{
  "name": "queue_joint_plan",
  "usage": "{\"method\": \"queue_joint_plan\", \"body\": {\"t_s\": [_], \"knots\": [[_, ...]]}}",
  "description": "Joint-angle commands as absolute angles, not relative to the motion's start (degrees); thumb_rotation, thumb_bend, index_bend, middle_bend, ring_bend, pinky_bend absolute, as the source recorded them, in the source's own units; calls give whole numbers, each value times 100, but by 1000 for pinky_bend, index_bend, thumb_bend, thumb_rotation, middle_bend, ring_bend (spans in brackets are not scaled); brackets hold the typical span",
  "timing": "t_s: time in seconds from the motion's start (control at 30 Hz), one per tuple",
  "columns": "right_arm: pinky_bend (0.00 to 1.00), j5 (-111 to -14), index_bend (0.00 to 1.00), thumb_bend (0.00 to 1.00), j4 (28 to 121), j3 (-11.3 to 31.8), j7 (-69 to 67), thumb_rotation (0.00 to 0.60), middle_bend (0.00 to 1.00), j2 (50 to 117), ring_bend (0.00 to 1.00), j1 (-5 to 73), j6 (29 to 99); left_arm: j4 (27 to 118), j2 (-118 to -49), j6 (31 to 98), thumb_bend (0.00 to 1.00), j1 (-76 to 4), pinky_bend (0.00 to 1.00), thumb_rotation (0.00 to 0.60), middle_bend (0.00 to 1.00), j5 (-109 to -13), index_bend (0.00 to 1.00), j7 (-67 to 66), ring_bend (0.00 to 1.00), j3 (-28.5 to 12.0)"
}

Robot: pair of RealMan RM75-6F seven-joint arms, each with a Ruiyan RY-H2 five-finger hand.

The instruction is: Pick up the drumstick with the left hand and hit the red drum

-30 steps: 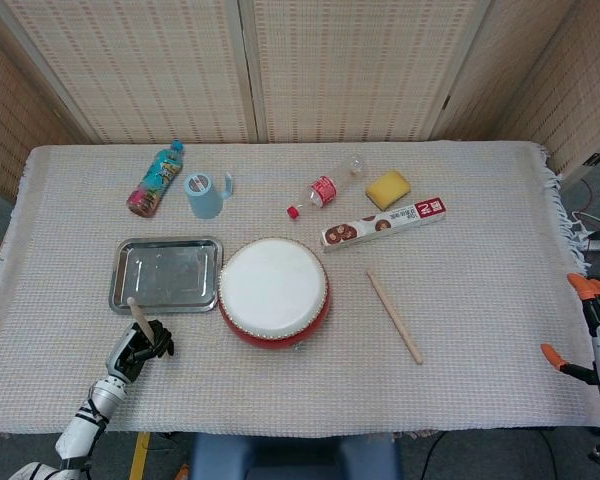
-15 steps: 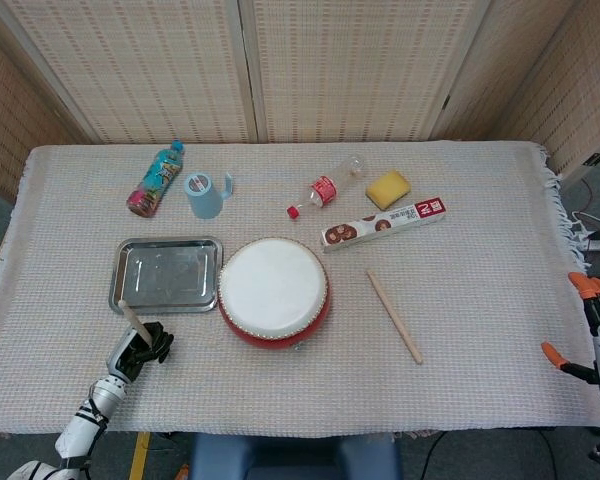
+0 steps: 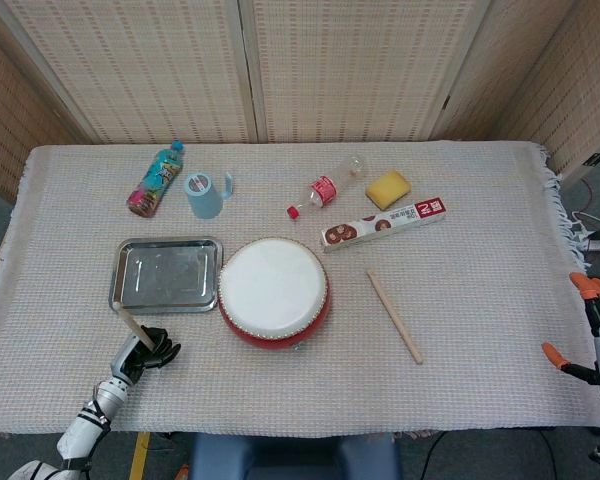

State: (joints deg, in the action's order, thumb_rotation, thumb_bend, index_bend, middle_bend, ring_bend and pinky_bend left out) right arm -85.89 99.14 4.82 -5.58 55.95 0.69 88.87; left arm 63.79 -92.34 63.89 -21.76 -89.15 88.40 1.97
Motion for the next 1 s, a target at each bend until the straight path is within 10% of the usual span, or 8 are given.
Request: {"method": "queue_joint_plan", "body": {"t_s": [0.03,0.5,1.0], "knots": [[0,-8597,0,182,9916,484,-556,600,96,5596,0,70,8893,6360,-9236,6390,350,-2185,903,586,1000,-8920,956,8777,976,211],[0,-8614,0,182,9892,478,-592,600,96,5604,0,59,8914,6445,-9177,6399,661,-2232,1000,600,1000,-8926,1000,8404,1000,265],[0,-8687,0,182,9840,607,-565,600,96,5533,0,102,9068,7502,-7958,6639,709,-2612,1000,600,1000,-9220,1000,6240,1000,67]]}}
